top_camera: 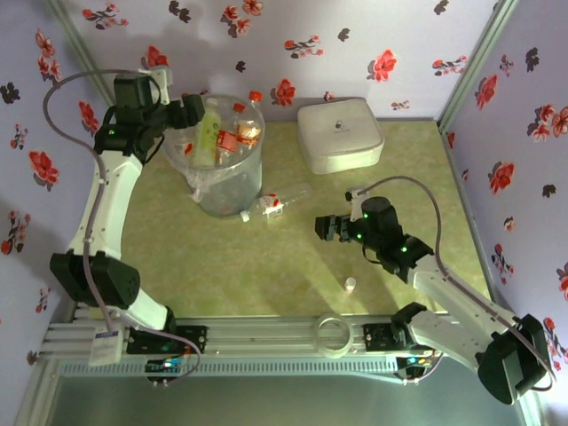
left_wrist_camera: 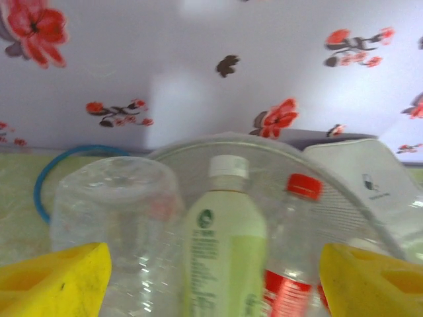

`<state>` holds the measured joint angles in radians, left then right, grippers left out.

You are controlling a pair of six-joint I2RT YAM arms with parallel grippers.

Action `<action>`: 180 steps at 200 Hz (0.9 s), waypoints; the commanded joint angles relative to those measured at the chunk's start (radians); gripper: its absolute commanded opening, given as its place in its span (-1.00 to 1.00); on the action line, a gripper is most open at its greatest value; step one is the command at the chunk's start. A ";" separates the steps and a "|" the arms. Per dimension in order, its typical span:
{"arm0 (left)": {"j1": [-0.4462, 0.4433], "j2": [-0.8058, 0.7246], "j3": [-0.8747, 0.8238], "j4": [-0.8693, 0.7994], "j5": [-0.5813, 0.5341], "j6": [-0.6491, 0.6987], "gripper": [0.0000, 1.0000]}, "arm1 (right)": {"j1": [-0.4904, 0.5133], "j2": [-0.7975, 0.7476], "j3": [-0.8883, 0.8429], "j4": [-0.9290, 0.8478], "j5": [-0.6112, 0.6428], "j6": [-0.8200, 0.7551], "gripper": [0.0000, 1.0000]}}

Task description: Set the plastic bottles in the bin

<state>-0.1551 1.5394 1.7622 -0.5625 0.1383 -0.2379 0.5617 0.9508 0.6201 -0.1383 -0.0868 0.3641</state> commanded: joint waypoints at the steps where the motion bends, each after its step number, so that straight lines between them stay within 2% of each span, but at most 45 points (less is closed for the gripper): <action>1: -0.074 -0.089 -0.007 -0.023 -0.037 0.047 0.71 | -0.005 0.017 0.080 -0.041 0.071 0.100 0.99; 23: -0.192 -0.169 -0.068 -0.042 -0.126 0.104 0.73 | -0.008 0.034 0.139 -0.140 0.143 0.161 0.99; 40: -0.346 -0.191 -0.064 -0.111 -0.229 0.190 0.73 | -0.021 0.030 0.144 -0.160 0.186 0.186 0.99; 70: -0.607 -0.112 -0.001 -0.243 -0.369 0.289 0.76 | -0.103 0.004 0.134 -0.144 0.199 0.245 0.99; 87: -0.703 -0.042 0.008 -0.265 -0.420 0.321 0.80 | -0.162 -0.017 0.132 -0.161 0.182 0.278 0.99; 129: -0.811 0.162 -0.020 -0.219 -0.422 0.321 0.90 | -0.269 -0.129 0.114 -0.260 0.148 0.283 0.99; 152: -0.812 0.272 -0.026 -0.160 -0.372 0.316 0.98 | -0.302 -0.195 0.086 -0.291 0.149 0.280 0.99; 180: -0.793 0.432 0.034 -0.164 -0.368 0.321 1.00 | -0.322 -0.236 0.071 -0.322 0.133 0.278 0.99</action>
<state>-0.9676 1.8767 1.7481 -0.7406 -0.2344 0.0624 0.2531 0.7372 0.7147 -0.4046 0.0639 0.6323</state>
